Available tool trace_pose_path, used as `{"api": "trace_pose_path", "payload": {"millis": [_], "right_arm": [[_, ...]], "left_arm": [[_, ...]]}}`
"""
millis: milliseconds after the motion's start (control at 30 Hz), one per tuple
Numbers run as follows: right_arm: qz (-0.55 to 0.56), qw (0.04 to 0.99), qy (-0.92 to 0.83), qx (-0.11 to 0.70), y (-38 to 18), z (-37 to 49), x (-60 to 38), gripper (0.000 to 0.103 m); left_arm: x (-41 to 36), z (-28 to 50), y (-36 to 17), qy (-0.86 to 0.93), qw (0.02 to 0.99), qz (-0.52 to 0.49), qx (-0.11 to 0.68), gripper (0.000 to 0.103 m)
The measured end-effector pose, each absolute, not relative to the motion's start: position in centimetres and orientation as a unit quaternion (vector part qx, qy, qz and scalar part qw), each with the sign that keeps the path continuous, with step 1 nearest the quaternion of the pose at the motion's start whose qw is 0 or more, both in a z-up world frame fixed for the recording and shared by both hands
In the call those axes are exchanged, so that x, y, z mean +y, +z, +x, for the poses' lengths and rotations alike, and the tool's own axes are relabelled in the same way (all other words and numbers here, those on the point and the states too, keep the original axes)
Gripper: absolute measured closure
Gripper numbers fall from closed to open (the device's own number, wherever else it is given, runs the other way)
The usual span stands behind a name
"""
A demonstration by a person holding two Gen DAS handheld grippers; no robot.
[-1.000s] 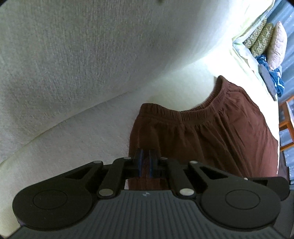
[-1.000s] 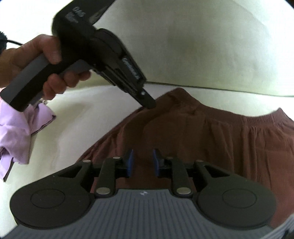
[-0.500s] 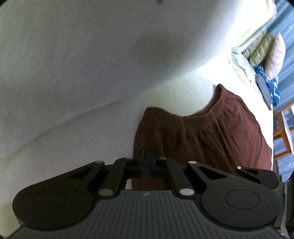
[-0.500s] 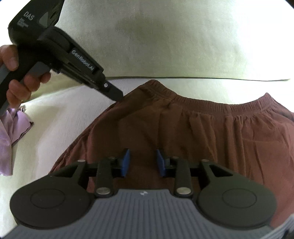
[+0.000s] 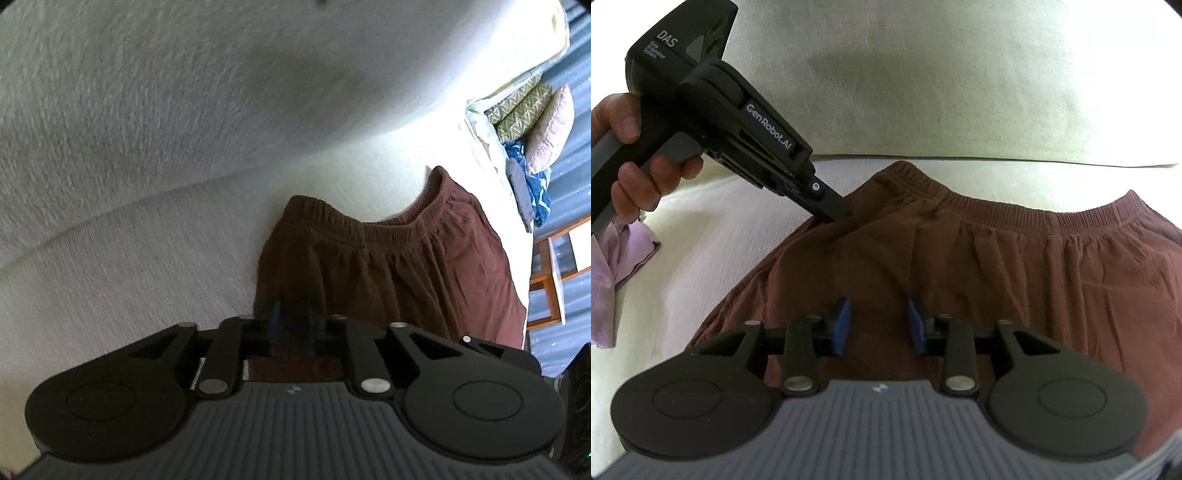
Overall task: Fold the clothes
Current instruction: 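Hold the elastic waistband pinched in both grippers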
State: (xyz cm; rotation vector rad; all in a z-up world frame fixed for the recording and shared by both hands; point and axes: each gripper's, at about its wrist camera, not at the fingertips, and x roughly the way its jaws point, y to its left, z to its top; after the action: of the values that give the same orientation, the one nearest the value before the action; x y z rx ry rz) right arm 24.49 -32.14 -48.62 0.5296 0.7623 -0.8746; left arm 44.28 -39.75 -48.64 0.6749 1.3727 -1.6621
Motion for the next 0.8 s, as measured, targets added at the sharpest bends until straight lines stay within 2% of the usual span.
{"api": "trace_pose_path", "payload": {"millis": [100, 267, 300, 400, 800], "right_arm": [[0.247, 0.804, -0.407, 0.355, -48.6, 24.5, -32.2, 0.072], [0.246, 0.805, -0.409, 0.351, -48.7, 24.5, -32.3, 0.072], [0.246, 0.806, -0.409, 0.351, -48.7, 24.5, -32.2, 0.072], [0.244, 0.807, -0.409, 0.35, -48.7, 24.5, -32.2, 0.072], [0.236, 0.808, -0.41, 0.351, -48.8, 24.6, -32.0, 0.071]], "left_arm": [[-39.4, 44.1, -48.7, -0.67, 0.427, 0.276, 0.541, 0.077], [-39.1, 43.8, -48.7, -0.677, 0.428, 0.277, 0.531, 0.083], [-39.1, 43.7, -48.7, -0.679, 0.428, 0.276, 0.529, 0.093], [-38.7, 43.6, -48.4, -0.686, 0.427, 0.277, 0.52, 0.103], [-37.8, 43.4, -47.6, -0.689, 0.479, 0.302, 0.453, 0.103]]}}
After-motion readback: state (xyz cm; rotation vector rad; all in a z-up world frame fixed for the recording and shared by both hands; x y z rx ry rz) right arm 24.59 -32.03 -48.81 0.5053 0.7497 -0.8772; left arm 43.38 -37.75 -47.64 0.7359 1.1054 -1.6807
